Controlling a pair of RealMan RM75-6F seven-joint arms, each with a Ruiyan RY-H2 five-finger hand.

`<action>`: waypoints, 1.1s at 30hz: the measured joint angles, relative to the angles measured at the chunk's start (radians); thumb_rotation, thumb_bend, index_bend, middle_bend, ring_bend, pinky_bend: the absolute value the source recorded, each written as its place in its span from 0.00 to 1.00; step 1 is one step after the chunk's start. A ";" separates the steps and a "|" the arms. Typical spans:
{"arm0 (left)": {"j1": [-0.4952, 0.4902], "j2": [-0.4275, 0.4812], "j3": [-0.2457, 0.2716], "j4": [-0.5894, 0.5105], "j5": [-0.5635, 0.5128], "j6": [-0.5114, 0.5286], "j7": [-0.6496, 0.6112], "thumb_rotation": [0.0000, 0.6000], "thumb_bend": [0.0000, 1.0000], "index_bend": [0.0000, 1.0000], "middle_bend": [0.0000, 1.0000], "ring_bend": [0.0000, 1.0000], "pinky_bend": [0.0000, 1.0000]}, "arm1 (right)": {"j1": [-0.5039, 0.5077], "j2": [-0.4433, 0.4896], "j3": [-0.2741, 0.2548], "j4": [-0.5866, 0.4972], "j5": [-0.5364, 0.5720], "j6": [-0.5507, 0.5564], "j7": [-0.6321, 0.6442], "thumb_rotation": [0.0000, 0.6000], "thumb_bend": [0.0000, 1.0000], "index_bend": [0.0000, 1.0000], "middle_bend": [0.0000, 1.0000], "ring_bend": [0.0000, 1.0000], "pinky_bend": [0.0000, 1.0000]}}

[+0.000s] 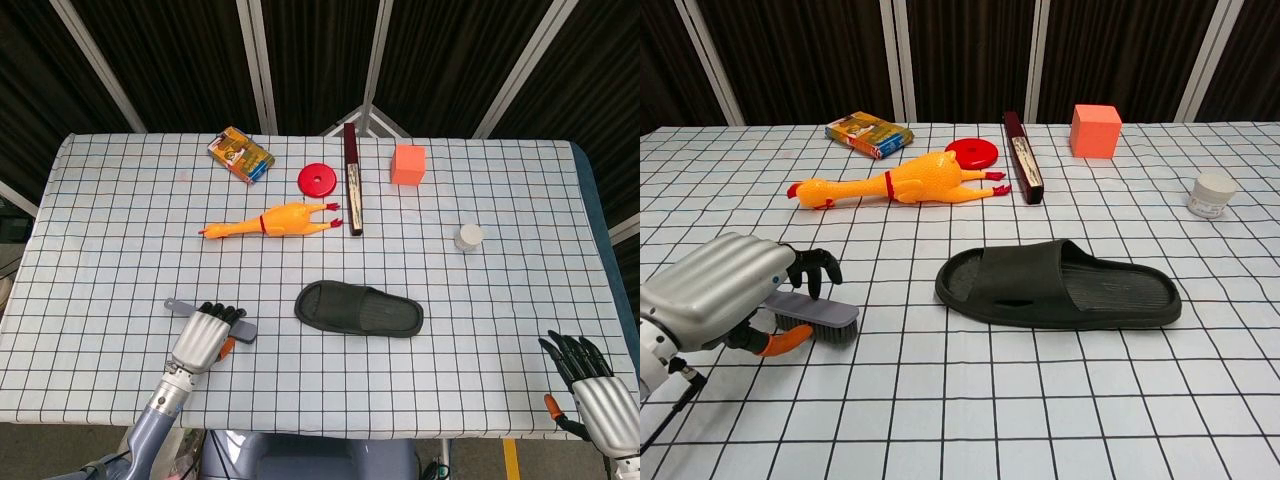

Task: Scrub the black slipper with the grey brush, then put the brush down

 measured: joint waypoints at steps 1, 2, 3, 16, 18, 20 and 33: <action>-0.001 0.000 0.003 -0.001 0.005 0.007 -0.007 1.00 0.37 0.31 0.39 0.37 0.39 | 0.000 0.000 0.000 -0.001 0.001 -0.002 -0.002 1.00 0.48 0.00 0.00 0.00 0.00; -0.002 0.001 0.005 -0.001 0.009 0.010 -0.012 1.00 0.37 0.31 0.39 0.36 0.39 | 0.001 0.000 0.000 -0.002 0.002 -0.003 -0.003 1.00 0.48 0.00 0.00 0.00 0.00; -0.003 0.001 0.008 -0.001 0.010 0.012 -0.014 1.00 0.37 0.31 0.38 0.35 0.39 | 0.001 0.000 0.000 -0.002 0.003 -0.004 -0.003 1.00 0.48 0.00 0.00 0.00 0.00; -0.020 0.007 0.013 -0.004 -0.012 -0.009 -0.030 1.00 0.36 0.31 0.37 0.35 0.39 | 0.004 0.000 0.003 -0.004 0.013 -0.016 -0.009 1.00 0.48 0.00 0.00 0.00 0.00; -0.024 0.008 0.011 -0.005 -0.017 -0.012 -0.027 1.00 0.36 0.31 0.38 0.35 0.39 | 0.004 0.000 0.003 -0.004 0.013 -0.015 -0.009 1.00 0.48 0.00 0.00 0.00 0.00; -0.027 0.008 0.010 -0.007 -0.020 -0.013 -0.026 1.00 0.36 0.33 0.41 0.37 0.40 | 0.003 0.000 0.004 -0.004 0.013 -0.013 -0.008 1.00 0.48 0.00 0.00 0.00 0.00; -0.036 0.000 0.019 0.004 -0.034 -0.020 -0.003 1.00 0.36 0.37 0.43 0.39 0.40 | -0.001 0.006 0.003 -0.007 0.011 -0.005 -0.007 1.00 0.48 0.00 0.00 0.00 0.00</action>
